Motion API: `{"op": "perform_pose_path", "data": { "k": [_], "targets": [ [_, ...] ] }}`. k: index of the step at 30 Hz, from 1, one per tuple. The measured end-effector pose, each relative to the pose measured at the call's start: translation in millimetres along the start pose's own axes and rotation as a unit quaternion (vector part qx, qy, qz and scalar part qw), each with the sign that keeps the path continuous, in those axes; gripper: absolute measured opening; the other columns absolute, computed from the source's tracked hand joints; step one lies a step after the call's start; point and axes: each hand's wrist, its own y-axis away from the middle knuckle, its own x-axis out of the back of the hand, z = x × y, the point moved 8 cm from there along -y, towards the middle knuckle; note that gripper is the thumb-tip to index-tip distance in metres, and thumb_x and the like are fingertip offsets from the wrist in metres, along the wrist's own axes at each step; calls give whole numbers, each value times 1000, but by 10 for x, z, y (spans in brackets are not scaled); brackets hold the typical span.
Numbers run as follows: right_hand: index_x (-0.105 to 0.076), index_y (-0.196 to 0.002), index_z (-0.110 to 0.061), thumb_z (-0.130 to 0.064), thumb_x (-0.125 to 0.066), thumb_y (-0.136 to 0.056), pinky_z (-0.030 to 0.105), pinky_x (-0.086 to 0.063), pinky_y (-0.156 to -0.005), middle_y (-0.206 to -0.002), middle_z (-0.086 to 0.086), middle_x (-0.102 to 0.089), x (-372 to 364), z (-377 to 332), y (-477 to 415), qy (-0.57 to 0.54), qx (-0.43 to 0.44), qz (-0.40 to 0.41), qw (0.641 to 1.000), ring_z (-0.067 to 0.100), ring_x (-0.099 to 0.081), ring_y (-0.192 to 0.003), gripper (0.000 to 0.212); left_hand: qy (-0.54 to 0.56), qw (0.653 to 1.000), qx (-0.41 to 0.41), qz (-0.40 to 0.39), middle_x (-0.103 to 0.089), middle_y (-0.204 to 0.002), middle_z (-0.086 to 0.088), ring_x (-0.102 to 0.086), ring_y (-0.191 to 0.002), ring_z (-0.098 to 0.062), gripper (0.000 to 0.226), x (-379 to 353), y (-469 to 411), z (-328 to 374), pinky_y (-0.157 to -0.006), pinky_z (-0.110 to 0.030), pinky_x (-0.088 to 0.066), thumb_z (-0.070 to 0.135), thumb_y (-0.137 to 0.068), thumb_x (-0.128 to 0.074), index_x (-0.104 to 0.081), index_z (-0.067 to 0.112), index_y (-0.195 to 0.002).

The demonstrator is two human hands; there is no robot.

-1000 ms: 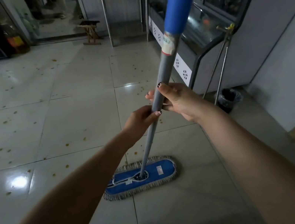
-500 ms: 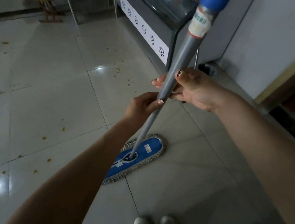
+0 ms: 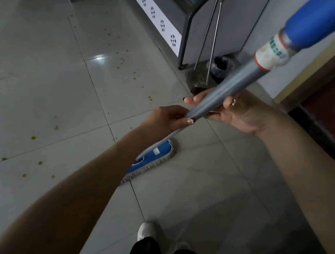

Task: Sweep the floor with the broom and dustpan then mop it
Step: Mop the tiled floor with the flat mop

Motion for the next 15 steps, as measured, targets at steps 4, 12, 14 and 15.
{"op": "perform_pose_path", "data": {
  "k": [4,12,14,15],
  "targets": [
    [-78,-92,-22,-53,-88,-43,36,-41,-107,-111,-2,-71,42,178,283,20,-5,-56,998,15,-57,-121,58,4,999,29,-31,-61,-93,7,-57,-89,-7,31,-333,151,-48,-78,-14,-40,34,-86,-62,-64,14,-110],
    [-57,-129,-34,-35,-74,-80,34,-28,-115,-139,-16,-50,150,741,823,120,-45,-192,973,5,-39,-135,51,17,998,52,-39,-66,-108,-8,-58,-96,-13,41,-927,478,-25,-86,-24,-44,22,-78,-73,-62,10,-115],
    [-55,-130,-35,-44,-77,-74,36,-25,-116,-142,-14,-48,153,848,971,148,-44,-205,966,8,-36,-137,61,17,998,54,-39,-65,-106,-9,-60,-102,-21,42,-1060,547,-18,-92,-33,-46,22,-77,-74,-62,8,-115],
    [-57,-128,-36,-47,-79,-70,38,-27,-115,-141,-14,-49,184,887,1047,153,-51,-191,968,11,-36,-137,63,21,997,57,-43,-64,-103,-8,-59,-102,-23,42,-1145,588,-20,-92,-34,-47,22,-77,-74,-62,7,-114]
  ]
}}
